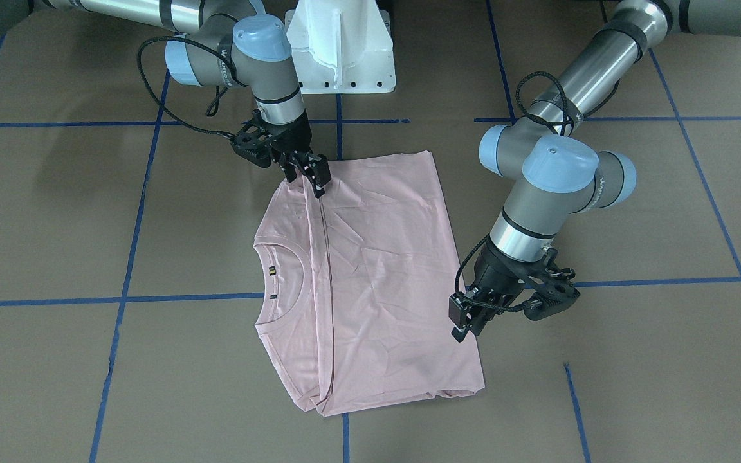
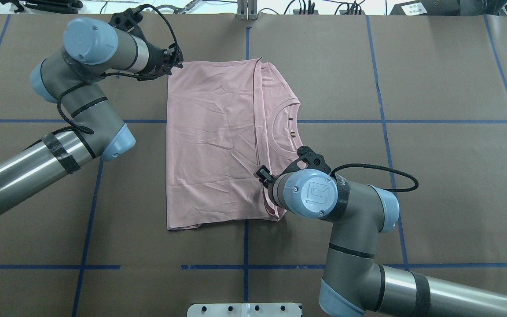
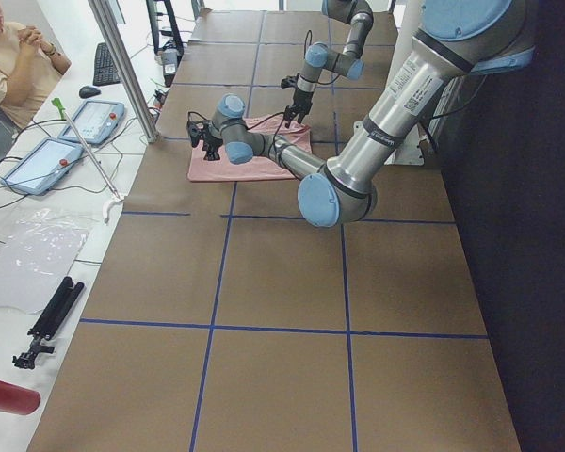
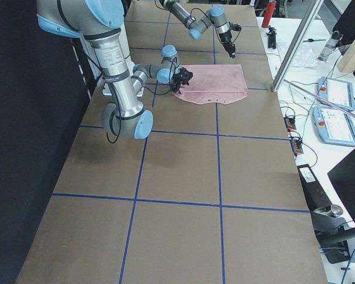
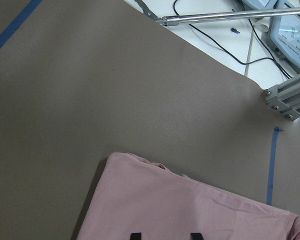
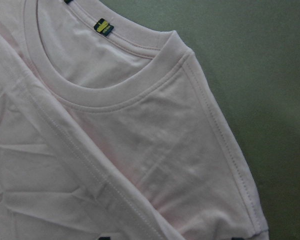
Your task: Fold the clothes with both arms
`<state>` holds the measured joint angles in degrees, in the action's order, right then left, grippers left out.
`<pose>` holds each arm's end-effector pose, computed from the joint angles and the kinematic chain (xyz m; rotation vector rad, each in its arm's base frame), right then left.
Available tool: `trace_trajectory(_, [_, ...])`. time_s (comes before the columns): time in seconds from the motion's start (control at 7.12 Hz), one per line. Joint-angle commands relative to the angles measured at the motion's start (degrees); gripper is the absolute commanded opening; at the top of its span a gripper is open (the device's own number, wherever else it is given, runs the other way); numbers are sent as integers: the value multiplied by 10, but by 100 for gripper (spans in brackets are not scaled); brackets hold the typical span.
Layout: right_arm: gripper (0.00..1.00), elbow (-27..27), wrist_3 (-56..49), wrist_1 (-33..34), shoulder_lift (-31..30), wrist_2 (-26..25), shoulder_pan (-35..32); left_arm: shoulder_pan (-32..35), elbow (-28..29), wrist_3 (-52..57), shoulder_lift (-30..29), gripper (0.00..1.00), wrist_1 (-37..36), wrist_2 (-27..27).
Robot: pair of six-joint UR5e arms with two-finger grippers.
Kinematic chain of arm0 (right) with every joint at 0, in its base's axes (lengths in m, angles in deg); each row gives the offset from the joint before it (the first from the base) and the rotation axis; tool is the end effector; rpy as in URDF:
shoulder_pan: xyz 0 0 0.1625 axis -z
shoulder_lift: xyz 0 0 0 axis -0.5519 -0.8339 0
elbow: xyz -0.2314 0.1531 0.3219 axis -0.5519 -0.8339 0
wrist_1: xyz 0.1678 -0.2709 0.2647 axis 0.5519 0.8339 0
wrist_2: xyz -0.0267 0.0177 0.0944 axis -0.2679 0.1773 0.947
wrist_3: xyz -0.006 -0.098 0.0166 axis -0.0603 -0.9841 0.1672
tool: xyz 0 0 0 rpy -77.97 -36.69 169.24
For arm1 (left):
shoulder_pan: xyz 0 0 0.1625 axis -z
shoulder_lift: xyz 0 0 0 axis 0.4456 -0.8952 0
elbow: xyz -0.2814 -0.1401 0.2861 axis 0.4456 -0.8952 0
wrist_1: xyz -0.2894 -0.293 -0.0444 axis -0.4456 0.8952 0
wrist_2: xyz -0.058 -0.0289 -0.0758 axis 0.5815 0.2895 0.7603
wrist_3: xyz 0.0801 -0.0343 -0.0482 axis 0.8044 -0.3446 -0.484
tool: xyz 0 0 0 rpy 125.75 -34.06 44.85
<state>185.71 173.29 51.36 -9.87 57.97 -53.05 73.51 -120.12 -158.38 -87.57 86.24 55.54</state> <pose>-0.5821 -0.3494 0.2640 -0.0746 -0.9540 0.8029 0.4433 -0.6372 0.2987 0.2655 1.1258 -0.5781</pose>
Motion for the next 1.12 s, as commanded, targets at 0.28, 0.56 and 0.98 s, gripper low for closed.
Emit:
trace_trajectory(0.28, [85, 29, 8, 62, -3, 1, 13, -6, -1, -12, 0, 44, 1, 0])
trace_trajectory(0.56, [85, 23, 18, 62, 1, 1, 22, -8, -6, -14, 1, 44, 1, 0])
trace_trajectory(0.98, [75, 18, 18, 63, 0, 2, 28, -9, -41, -14, 29, 44, 1, 1])
